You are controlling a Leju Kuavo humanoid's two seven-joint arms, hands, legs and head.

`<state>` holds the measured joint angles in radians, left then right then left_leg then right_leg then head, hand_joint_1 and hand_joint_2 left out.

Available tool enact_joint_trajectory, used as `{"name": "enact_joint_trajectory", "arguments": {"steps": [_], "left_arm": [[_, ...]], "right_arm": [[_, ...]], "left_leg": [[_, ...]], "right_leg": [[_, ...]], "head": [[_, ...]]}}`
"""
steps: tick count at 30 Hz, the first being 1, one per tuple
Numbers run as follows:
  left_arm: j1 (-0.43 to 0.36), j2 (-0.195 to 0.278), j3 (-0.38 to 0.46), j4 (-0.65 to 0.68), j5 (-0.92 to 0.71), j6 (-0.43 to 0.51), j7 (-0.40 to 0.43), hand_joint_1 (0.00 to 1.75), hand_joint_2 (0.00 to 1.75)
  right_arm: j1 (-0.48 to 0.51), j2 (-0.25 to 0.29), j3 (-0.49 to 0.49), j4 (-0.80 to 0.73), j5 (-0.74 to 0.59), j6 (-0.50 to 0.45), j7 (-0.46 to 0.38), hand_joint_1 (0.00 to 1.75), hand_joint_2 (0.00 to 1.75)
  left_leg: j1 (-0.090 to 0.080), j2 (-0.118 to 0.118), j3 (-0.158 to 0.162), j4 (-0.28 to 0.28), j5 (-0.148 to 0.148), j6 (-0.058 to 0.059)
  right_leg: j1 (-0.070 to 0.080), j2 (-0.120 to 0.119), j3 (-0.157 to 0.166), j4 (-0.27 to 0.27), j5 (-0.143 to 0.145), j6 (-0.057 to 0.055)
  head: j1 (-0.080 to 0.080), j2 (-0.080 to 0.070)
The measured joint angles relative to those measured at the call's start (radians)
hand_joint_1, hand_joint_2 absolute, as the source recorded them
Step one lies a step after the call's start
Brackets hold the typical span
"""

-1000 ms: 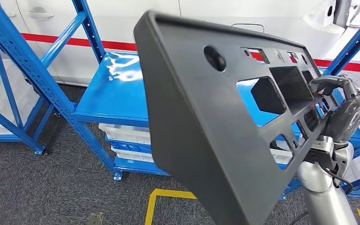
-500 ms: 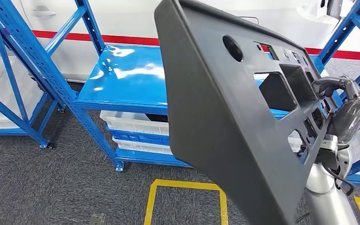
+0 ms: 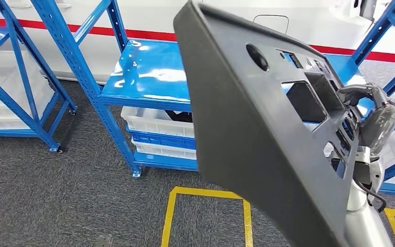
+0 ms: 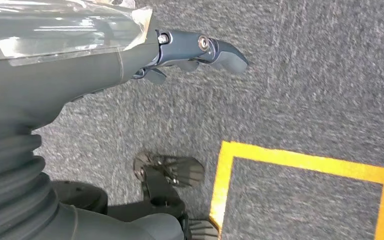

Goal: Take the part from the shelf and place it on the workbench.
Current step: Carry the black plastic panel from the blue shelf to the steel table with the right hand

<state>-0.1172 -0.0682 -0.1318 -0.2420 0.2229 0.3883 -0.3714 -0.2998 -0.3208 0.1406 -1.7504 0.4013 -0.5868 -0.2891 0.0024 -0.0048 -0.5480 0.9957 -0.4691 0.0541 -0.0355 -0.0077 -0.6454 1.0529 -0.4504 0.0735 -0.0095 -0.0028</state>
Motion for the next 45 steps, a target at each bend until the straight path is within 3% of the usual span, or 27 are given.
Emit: {"name": "enact_joint_trajectory", "arguments": {"steps": [2, 3, 4, 5, 6, 8, 9, 11, 13, 14, 15, 17, 19, 20, 21, 24, 26, 29, 31, 33, 34, 35, 37, 39, 41, 43, 45], "left_arm": [[-0.001, 0.0, 0.0, 0.0, 0.005, -0.001, 0.0, 0.0, 1.75], [-0.001, 0.0, 0.0, 0.0, 0.007, -0.001, 0.0, 0.0, 1.75], [0.0, 0.0, 0.0, 0.0, 0.009, -0.001, 0.0, 0.0, 1.75], [0.0, 0.0, 0.0, 0.0, 0.009, -0.001, 0.0, 0.0, 1.75], [0.0, 0.0, 0.0, 0.0, 0.01, -0.001, 0.0, 0.0, 1.75], [0.0, 0.0, 0.0, 0.0, 0.01, -0.001, 0.0, 0.0, 1.75], [0.0, 0.0, 0.0, 0.0, 0.01, 0.0, 0.0, 0.0, 1.75], [0.0, 0.0, 0.0, 0.0, 0.01, 0.001, 0.0, 0.0, 1.75], [0.002, 0.0, 0.0, 0.0, 0.01, 0.002, 0.0, 0.0, 1.75], [0.002, 0.001, 0.0, 0.0, 0.01, 0.002, 0.0, 0.0, 1.75], [0.003, 0.001, 0.0, 0.0, 0.01, 0.003, 0.001, 0.0, 1.75], [0.003, 0.001, 0.0, 0.0, 0.01, 0.002, 0.003, 0.0, 1.75], [0.003, 0.001, -0.001, 0.0, 0.008, 0.0, 0.007, 0.0, 1.75], [0.003, 0.001, -0.001, 0.0, 0.008, -0.001, 0.009, 0.0, 1.75], [0.003, 0.0, -0.002, 0.0, 0.006, -0.002, 0.01, 0.0, 1.75], [-0.003, 0.0, -0.004, -0.001, -0.001, -0.002, 0.014, 0.0, 1.75], [-0.006, 0.0, -0.004, -0.001, -0.003, -0.002, 0.018, 0.0, 1.75], [-0.008, 0.0, -0.004, -0.001, -0.004, -0.002, 0.02, 0.0, 1.75], [-0.01, 0.0, -0.005, -0.001, -0.004, -0.002, 0.021, 0.0, 1.75], [-0.011, 0.0, -0.007, -0.001, -0.004, -0.002, 0.022, 0.0, 1.75], [-0.011, 0.0, -0.007, -0.001, -0.004, -0.002, 0.023, 0.0, 1.75], [-0.011, 0.0, -0.008, -0.001, -0.004, -0.002, 0.023, 0.0, 1.75], [-0.011, 0.0, -0.008, -0.001, -0.003, -0.002, 0.024, 0.0, 1.75], [-0.011, 0.0, -0.008, -0.002, -0.001, -0.001, 0.023, 0.0, 1.75], [-0.011, 0.0, -0.008, -0.003, 0.001, -0.001, 0.021, 0.0, 1.75], [-0.01, 0.001, -0.008, -0.004, 0.003, 0.0, 0.019, 0.0, 1.75], [-0.008, 0.002, -0.008, -0.004, 0.006, 0.0, 0.019, 0.0, 1.75]], "right_arm": [[0.001, 0.0, 0.001, 0.014, -0.045, 0.026, 0.001, 1.75, 1.75], [0.003, 0.0, 0.0, 0.021, -0.066, 0.035, 0.001, 1.75, 1.75], [0.004, 0.001, 0.0, 0.026, -0.082, 0.042, 0.001, 1.75, 1.75], [0.005, 0.002, 0.0, 0.031, -0.095, 0.047, 0.0, 1.75, 1.75], [0.006, 0.002, 0.0, 0.035, -0.105, 0.052, -0.001, 1.75, 1.75], [0.005, 0.003, -0.002, 0.041, -0.125, 0.059, -0.004, 1.75, 1.75], [0.005, 0.003, -0.005, 0.043, -0.132, 0.062, -0.007, 1.75, 1.75], [0.004, 0.004, -0.01, 0.047, -0.141, 0.063, -0.01, 1.75, 1.75], [0.004, 0.006, -0.014, 0.052, -0.145, 0.065, -0.011, 1.75, 1.75], [0.004, 0.007, -0.015, 0.055, -0.146, 0.066, -0.012, 1.75, 1.75], [0.003, 0.009, -0.016, 0.057, -0.147, 0.067, -0.012, 1.75, 1.75], [0.002, 0.011, -0.018, 0.06, -0.149, 0.067, -0.015, 1.75, 1.75], [0.003, 0.012, -0.021, 0.065, -0.154, 0.065, -0.018, 1.75, 1.75], [0.004, 0.012, -0.024, 0.067, -0.157, 0.064, -0.02, 1.75, 1.75], [0.005, 0.013, -0.026, 0.069, -0.159, 0.062, -0.022, 1.75, 1.75], [0.007, 0.014, -0.038, 0.07, -0.15, 0.054, -0.031, 1.75, 1.75], [0.01, 0.016, -0.044, 0.069, -0.142, 0.048, -0.034, 1.75, 1.75], [0.017, 0.018, -0.049, 0.069, -0.14, 0.046, -0.034, 1.75, 1.75], [0.019, 0.019, -0.053, 0.069, -0.138, 0.045, -0.035, 1.75, 1.75], [0.022, 0.02, -0.055, 0.069, -0.133, 0.045, -0.035, 1.75, 1.75], [0.025, 0.02, -0.056, 0.069, -0.131, 0.045, -0.035, 1.75, 1.75], [0.027, 0.02, -0.056, 0.07, -0.129, 0.045, -0.036, 1.75, 1.75], [0.029, 0.021, -0.058, 0.07, -0.125, 0.045, -0.037, 1.75, 1.75], [0.027, 0.022, -0.061, 0.07, -0.121, 0.045, -0.037, 1.75, 1.75], [0.024, 0.022, -0.063, 0.07, -0.117, 0.045, -0.038, 1.75, 1.75], [0.022, 0.024, -0.064, 0.071, -0.114, 0.048, -0.038, 1.75, 1.75], [0.021, 0.027, -0.064, 0.072, -0.113, 0.049, -0.038, 1.75, 1.75]], "left_leg": [[-0.003, 0.001, -0.026, 0.001, 0.022, 0.012], [-0.005, 0.002, -0.041, 0.001, 0.034, 0.014], [-0.007, 0.002, -0.055, 0.002, 0.044, 0.014], [-0.008, 0.002, -0.069, 0.002, 0.054, 0.013], [-0.009, 0.002, -0.081, 0.003, 0.064, 0.011], [-0.011, 0.001, -0.101, 0.004, 0.081, 0.004], [-0.012, 0.001, -0.108, 0.004, 0.09, -0.001], [-0.015, 0.001, -0.115, 0.002, 0.108, -0.01], [-0.015, -0.001, -0.121, 0.001, 0.118, -0.019], [-0.014, -0.001, -0.127, 0.013, 0.101, -0.025], [-0.013, -0.001, -0.14, 0.046, 0.068, -0.031], [-0.006, 0.001, -0.177, 0.171, -0.028, -0.041], [0.0, 0.001, -0.199, 0.285, -0.078, -0.046], [0.002, 0.001, -0.188, 0.298, -0.074, -0.047], [0.004, 0.001, -0.159, 0.273, -0.056, -0.046], [0.003, -0.002, -0.017, 0.078, -0.014, -0.034], [-0.005, -0.005, 0.021, 0.013, -0.019, -0.026], [-0.009, -0.001, 0.009, -0.002, 0.002, -0.006], [-0.008, 0.004, -0.009, -0.01, 0.024, 0.009], [-0.01, 0.006, -0.035, -0.01, 0.044, 0.016], [-0.011, 0.007, -0.05, -0.009, 0.056, 0.016], [-0.012, 0.008, -0.065, -0.009, 0.067, 0.016], [-0.01, 0.008, -0.094, -0.008, 0.089, 0.01], [-0.012, 0.007, -0.117, -0.004, 0.111, 0.0], [-0.015, 0.005, -0.129, -0.003, 0.132, -0.01], [-0.014, 0.004, -0.134, -0.005, 0.149, -0.02], [-0.011, 0.002, -0.149, 0.022, 0.109, -0.031]], "right_leg": [[0.001, 0.002, -0.041, 0.125, -0.086, -0.013], [0.002, 0.003, -0.055, 0.19, -0.116, -0.013], [0.004, 0.003, -0.058, 0.231, -0.129, -0.009], [0.005, 0.003, -0.043, 0.235, -0.124, -0.001], [0.006, 0.003, -0.008, 0.199, -0.107, 0.007], [0.008, 0.004, 0.097, 0.053, -0.076, 0.014], [0.012, 0.005, 0.139, -0.013, -0.072, 0.012], [0.02, 0.008, 0.172, -0.073, -0.076, 0.003], [0.015, 0.007, 0.16, -0.074, -0.066, -0.01], [0.011, 0.006, 0.154, -0.073, -0.058, -0.019], [0.006, 0.005, 0.147, -0.074, -0.049, -0.03], [0.007, 0.002, 0.13, -0.072, -0.033, -0.045], [0.011, 0.0, 0.111, -0.069, -0.019, -0.049], [0.012, 0.0, 0.101, -0.067, -0.013, -0.047], [0.013, 0.0, 0.092, -0.065, -0.007, -0.045], [0.014, 0.0, 0.074, -0.058, 0.007, -0.031], [0.013, -0.001, 0.066, -0.057, 0.018, -0.015], [0.01, -0.002, 0.05, -0.046, 0.016, 0.001], [0.011, 0.0, 0.018, 0.026, -0.044, -0.009], [0.012, 0.002, -0.023, 0.158, -0.121, -0.017], [0.012, 0.003, -0.033, 0.213, -0.141, -0.014], [0.012, 0.003, -0.029, 0.237, -0.141, -0.006], [0.01, 0.003, 0.033, 0.176, -0.1, 0.016], [0.011, 0.004, 0.14, 0.021, -0.08, 0.02], [0.018, 0.007, 0.195, -0.074, -0.091, 0.005], [0.017, 0.008, 0.184, -0.079, -0.085, -0.013], [0.01, 0.006, 0.169, -0.077, -0.066, -0.036]], "head": [[0.005, 0.0], [0.006, 0.0], [0.007, 0.0], [0.007, 0.0], [0.007, 0.0], [0.007, 0.0], [0.006, 0.0], [0.005, 0.0], [0.005, 0.0], [0.003, 0.0], [0.002, 0.0], [-0.001, 0.0], [-0.001, 0.0], [-0.002, 0.0], [-0.002, 0.0], [-0.001, 0.0], [0.0, 0.0], [0.0, 0.0], [0.005, 0.0], [0.008, 0.0], [0.008, 0.0], [0.008, 0.0], [0.008, 0.0], [0.008, 0.0], [0.006, 0.0], [0.003, 0.0], [0.001, 0.0]]}}
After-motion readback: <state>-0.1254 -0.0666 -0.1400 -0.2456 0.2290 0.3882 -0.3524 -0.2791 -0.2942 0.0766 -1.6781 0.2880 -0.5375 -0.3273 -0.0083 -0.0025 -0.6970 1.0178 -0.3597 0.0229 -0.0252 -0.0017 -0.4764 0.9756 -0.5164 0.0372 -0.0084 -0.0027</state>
